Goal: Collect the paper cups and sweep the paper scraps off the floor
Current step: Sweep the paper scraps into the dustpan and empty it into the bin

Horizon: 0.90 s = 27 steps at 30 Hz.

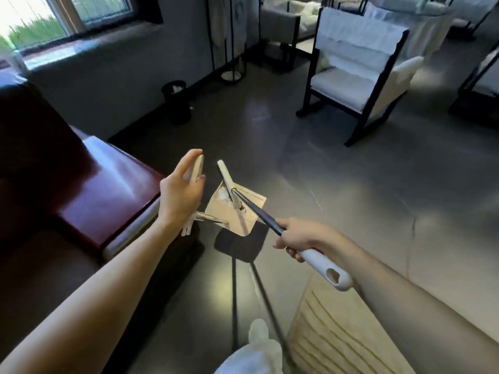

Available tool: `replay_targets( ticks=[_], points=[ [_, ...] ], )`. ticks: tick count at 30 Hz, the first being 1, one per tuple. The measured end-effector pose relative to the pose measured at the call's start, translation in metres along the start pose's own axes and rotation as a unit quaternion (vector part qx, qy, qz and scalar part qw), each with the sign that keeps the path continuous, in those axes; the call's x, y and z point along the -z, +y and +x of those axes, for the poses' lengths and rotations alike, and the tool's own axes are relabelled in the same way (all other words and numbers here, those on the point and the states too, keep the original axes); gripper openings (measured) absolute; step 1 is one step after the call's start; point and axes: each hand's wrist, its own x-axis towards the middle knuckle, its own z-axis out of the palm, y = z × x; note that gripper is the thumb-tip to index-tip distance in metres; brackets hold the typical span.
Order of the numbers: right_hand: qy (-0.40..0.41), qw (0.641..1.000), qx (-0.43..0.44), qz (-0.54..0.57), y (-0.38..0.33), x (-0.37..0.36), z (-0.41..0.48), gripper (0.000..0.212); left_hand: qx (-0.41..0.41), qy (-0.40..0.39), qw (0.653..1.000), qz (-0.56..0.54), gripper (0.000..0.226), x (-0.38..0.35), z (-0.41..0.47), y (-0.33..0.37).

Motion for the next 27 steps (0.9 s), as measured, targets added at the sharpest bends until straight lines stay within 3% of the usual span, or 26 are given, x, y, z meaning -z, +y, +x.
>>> replay_targets(
  ticks=[17,22,27],
  points=[
    [-0.047,0.99,0.094,-0.089,-0.271,0.316,0.413,0.043,0.051,0.142,0.988,0.016,0.049,-0.1,0.502,-0.117],
    [-0.083,0.982,0.12,-0.118,-0.37,0.376,0.506,0.05,0.081,0.202,0.976,0.02,0.048,-0.094,0.626,-0.156],
    [-0.103,0.977,0.138,-0.123,-0.472,0.399,0.613,0.052,0.078,0.214,0.973,0.034,0.047,-0.076,0.752,-0.209]
  ],
)
